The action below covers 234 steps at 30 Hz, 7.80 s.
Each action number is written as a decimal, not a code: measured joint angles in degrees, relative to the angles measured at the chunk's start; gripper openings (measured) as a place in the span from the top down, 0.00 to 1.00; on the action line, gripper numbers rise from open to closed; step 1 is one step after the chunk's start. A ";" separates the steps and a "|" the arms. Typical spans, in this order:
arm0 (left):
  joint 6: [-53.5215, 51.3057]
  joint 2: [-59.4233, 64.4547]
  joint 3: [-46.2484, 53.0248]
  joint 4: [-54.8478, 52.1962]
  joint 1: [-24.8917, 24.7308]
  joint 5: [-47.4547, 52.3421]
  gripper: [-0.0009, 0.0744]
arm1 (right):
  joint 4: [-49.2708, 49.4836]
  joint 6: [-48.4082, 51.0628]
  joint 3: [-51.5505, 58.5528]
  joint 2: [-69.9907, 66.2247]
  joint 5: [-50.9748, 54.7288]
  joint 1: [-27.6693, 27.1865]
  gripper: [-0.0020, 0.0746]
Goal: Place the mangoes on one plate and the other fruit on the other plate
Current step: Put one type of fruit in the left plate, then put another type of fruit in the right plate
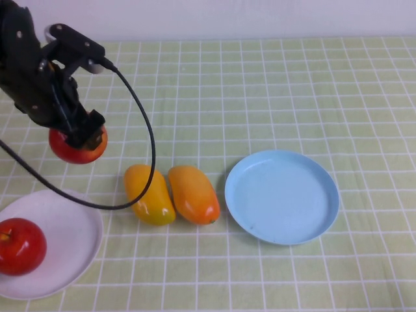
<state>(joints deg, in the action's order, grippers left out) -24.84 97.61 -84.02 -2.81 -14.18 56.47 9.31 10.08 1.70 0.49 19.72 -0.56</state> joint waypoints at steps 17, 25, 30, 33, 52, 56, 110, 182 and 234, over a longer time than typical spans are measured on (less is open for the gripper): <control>1.31 -15.95 20.65 9.39 0.00 -2.49 0.21 | 0.00 0.00 0.00 0.00 0.09 0.00 1.00; 2.81 -12.18 20.65 8.37 0.00 5.30 0.21 | 0.00 0.00 0.00 0.00 0.09 0.00 0.99; 2.81 -10.59 20.65 3.99 0.00 5.10 0.21 | 0.00 0.00 0.00 0.00 0.09 0.00 0.99; 2.81 -8.93 20.65 2.44 0.00 3.69 0.21 | 0.00 0.00 0.00 0.00 0.09 0.00 0.99; 7.99 -10.10 19.54 2.19 0.00 3.46 0.10 | 0.00 0.00 0.00 0.00 0.09 0.00 0.99; 8.88 -13.76 18.85 2.07 0.00 5.24 0.10 | 0.00 0.00 0.00 0.00 0.09 0.00 0.99; 21.26 -88.67 71.45 -0.41 3.03 -51.46 0.99 | 0.52 0.00 0.00 0.00 0.09 0.00 0.99; 20.89 -98.23 85.51 1.72 7.21 -34.80 0.99 | 40.72 0.13 -0.33 0.00 -14.81 0.00 0.99; 20.87 -98.23 85.51 1.72 7.21 -34.80 0.99 | 2.76 -7.19 -122.17 -125.55 50.50 40.21 0.17</control>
<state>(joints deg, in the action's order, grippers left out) -3.97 -0.62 1.49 -1.09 -6.97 21.66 12.07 2.88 -120.47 -125.05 70.21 39.65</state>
